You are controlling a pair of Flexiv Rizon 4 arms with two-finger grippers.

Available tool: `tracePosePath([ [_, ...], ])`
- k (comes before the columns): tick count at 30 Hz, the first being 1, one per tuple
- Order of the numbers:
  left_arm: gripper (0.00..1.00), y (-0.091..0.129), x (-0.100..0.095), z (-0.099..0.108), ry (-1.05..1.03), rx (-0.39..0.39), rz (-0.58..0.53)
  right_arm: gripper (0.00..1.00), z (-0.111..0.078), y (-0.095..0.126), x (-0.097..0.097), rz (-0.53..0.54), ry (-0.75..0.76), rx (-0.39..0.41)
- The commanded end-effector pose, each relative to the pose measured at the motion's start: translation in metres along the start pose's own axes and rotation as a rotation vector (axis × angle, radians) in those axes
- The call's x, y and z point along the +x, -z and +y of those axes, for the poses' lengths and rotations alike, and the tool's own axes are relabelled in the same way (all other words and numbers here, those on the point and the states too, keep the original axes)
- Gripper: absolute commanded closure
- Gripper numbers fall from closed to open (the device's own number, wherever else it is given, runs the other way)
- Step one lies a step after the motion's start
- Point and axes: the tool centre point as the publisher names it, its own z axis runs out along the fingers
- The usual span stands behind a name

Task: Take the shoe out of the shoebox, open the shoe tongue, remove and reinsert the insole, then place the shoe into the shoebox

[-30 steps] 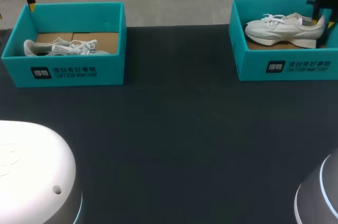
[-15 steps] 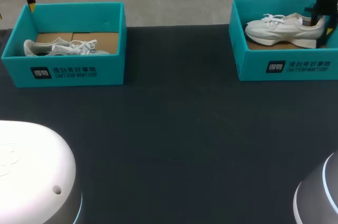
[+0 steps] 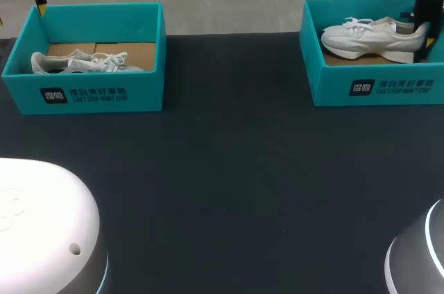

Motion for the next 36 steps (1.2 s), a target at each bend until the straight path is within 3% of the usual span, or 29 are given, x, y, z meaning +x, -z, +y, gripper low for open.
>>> tracePosePath([
  [1,0.00,0.000,0.000,0.000,-0.001,-0.001,0.002,1.00,0.003,0.007,0.000,-0.001,-0.012,0.012],
  [21,0.00,0.000,0.000,0.000,-0.001,-0.001,0.002,1.00,-0.018,0.103,-0.018,0.030,0.016,-0.082],
  [30,0.00,0.000,0.000,0.000,-0.001,-0.001,0.002,1.00,-0.038,0.154,-0.019,0.041,0.048,-0.160],
  [36,0.00,0.000,0.000,0.000,-0.001,-0.001,0.002,1.00,-0.057,0.172,-0.018,0.100,0.029,-0.148],
])
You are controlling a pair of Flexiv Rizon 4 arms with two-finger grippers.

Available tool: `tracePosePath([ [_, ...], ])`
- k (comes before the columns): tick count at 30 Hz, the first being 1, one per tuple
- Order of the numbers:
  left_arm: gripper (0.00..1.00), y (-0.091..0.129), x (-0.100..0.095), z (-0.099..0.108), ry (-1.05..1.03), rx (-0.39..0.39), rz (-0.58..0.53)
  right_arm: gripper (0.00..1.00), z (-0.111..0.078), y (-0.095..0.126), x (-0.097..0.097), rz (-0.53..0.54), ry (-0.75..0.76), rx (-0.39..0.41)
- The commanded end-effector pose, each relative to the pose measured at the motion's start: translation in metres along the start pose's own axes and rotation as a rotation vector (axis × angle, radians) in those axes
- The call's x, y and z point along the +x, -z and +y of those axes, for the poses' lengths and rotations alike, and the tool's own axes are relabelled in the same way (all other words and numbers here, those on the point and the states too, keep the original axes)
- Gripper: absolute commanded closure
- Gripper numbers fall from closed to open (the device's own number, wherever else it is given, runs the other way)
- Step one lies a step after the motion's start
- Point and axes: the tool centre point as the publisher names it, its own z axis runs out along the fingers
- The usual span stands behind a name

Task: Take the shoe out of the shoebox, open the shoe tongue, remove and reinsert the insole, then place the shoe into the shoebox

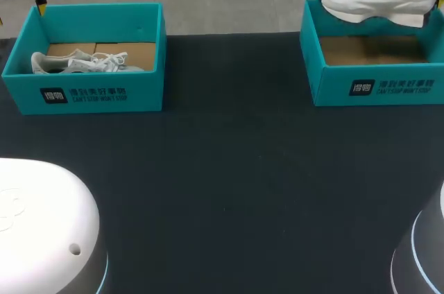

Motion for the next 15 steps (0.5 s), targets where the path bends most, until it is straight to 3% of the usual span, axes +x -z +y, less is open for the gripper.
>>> tracePosePath([
  [1,0.00,0.000,0.000,0.000,0.000,-0.001,0.002,1.00,-0.037,0.028,-0.005,0.037,-0.013,-0.116],
  [15,0.00,0.000,0.000,0.000,0.000,-0.001,0.002,1.00,-0.097,0.068,0.001,0.009,-0.009,-0.173],
])
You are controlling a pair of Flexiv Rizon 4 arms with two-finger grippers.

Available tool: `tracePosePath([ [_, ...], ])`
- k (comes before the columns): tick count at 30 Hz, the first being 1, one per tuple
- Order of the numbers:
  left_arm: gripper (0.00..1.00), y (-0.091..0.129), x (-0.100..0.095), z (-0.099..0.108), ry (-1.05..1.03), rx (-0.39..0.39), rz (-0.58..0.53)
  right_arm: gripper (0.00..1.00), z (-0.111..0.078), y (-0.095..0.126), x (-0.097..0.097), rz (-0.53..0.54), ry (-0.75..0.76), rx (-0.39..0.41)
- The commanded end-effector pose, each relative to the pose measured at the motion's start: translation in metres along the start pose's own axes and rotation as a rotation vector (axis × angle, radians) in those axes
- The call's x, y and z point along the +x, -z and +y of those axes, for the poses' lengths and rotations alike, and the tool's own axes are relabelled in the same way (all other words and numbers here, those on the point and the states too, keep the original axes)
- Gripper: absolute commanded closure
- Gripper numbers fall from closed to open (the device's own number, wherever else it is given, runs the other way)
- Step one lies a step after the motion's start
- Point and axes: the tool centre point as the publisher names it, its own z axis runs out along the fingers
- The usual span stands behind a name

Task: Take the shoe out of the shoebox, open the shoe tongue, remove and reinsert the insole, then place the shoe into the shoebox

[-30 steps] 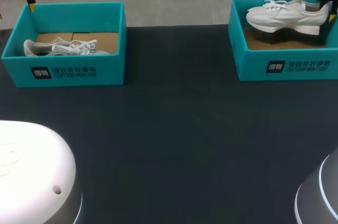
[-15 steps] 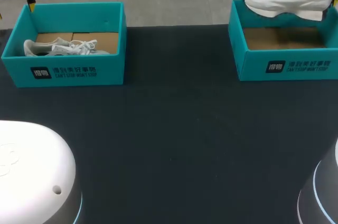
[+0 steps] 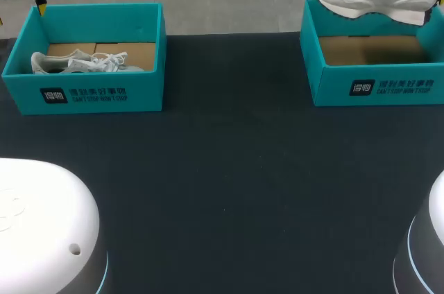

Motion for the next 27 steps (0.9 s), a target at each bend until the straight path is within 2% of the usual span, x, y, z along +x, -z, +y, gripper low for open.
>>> tracePosePath([
  [1,0.00,0.000,0.000,0.000,0.000,-0.001,0.002,1.00,-0.039,0.019,-0.001,0.000,0.001,-0.182],
  [13,0.00,0.000,0.000,0.000,0.000,-0.001,0.002,1.00,-0.091,0.057,0.008,-0.033,0.028,-0.220],
  [27,0.00,0.000,0.000,0.000,0.000,-0.001,0.002,1.00,-0.168,0.084,0.031,-0.060,0.057,-0.207],
])
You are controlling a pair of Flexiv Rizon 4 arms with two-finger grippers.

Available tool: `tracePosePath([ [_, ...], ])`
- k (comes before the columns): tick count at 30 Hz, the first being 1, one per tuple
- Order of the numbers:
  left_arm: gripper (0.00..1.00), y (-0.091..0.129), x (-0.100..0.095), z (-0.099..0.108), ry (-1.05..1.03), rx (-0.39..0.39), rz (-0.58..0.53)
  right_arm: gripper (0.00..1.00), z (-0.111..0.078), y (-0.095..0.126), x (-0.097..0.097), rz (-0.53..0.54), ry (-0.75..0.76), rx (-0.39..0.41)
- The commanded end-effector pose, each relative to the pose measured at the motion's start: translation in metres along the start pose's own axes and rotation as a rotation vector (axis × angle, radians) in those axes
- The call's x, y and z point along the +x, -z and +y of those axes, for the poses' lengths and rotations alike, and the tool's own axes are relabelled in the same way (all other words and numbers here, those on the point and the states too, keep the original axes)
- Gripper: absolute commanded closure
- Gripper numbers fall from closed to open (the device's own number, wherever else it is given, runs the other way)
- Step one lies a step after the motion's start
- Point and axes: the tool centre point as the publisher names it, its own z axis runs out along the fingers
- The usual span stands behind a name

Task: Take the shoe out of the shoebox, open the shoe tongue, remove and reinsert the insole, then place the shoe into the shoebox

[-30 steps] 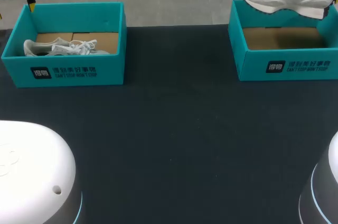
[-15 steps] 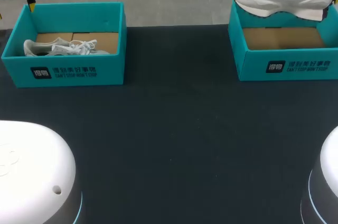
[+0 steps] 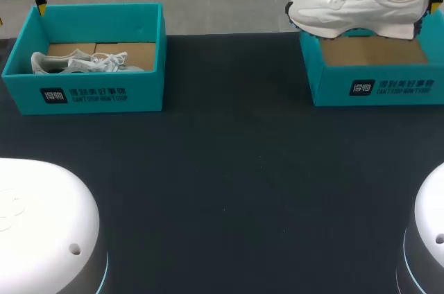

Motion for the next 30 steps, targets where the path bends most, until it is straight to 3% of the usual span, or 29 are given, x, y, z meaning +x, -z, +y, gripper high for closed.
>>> tracePosePath([
  [1,0.00,0.000,0.000,0.000,-0.001,-0.001,0.002,1.00,-0.030,0.014,0.003,0.009,0.002,-0.156],
  [5,0.00,0.000,0.000,0.000,-0.001,-0.001,0.002,1.00,-0.052,0.024,0.011,0.049,-0.002,-0.131],
  [30,0.00,0.000,0.000,0.000,-0.001,-0.001,0.002,1.00,-0.052,0.024,0.011,0.049,-0.002,-0.131],
])
